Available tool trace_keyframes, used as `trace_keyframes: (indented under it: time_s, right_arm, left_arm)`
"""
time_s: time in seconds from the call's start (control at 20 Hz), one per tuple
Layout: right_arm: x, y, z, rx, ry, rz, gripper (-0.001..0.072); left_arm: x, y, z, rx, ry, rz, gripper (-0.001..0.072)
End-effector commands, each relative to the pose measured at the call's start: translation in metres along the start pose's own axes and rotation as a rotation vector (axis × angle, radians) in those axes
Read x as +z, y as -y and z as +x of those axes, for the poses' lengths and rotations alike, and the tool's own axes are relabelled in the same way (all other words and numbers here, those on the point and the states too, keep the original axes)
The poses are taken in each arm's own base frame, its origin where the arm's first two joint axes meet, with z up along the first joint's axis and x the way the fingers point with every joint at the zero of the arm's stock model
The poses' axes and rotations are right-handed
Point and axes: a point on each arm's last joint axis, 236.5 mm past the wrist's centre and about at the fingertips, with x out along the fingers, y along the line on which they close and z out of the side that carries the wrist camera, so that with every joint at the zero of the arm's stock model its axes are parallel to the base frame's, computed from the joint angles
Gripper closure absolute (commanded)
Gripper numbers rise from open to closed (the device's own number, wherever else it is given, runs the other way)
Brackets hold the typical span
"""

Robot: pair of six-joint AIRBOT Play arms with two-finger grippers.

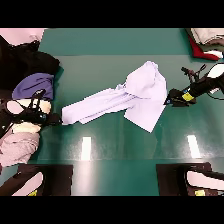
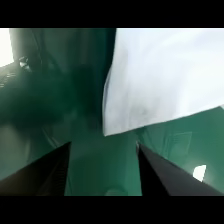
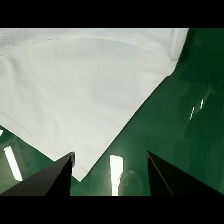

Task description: Fold the shirts.

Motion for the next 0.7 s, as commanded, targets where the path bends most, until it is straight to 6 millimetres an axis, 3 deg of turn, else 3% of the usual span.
trace_keyframes:
  time_s: [0.0,0.3,0.55,0.6,0.65]
  right_arm:
    - [0.0,0.0,0.0,0.0,0.001,0.0,0.02]
    - [0.0,0.0,0.0,0.0,-0.001,0.0,0.02]
    - [0.0,0.0,0.0,0.0,0.0,0.0,0.02]
    - [0.0,0.0,0.0,0.0,-0.001,0.0,0.02]
    - [0.0,0.0,0.0,-0.001,-0.002,0.0,0.02]
  left_arm:
    - [0.011,0.003,0.005,-0.012,0.061,-0.056,0.0199]
    - [-0.001,0.008,0.03,-0.064,-0.033,-0.128,0.0199]
    - [0.0,0.011,0.031,-0.079,-0.029,-0.144,0.0231]
    - [0.0,0.011,0.031,-0.079,-0.03,-0.142,0.0383]
    - [-0.001,0.012,0.031,-0.083,-0.036,-0.124,0.0668]
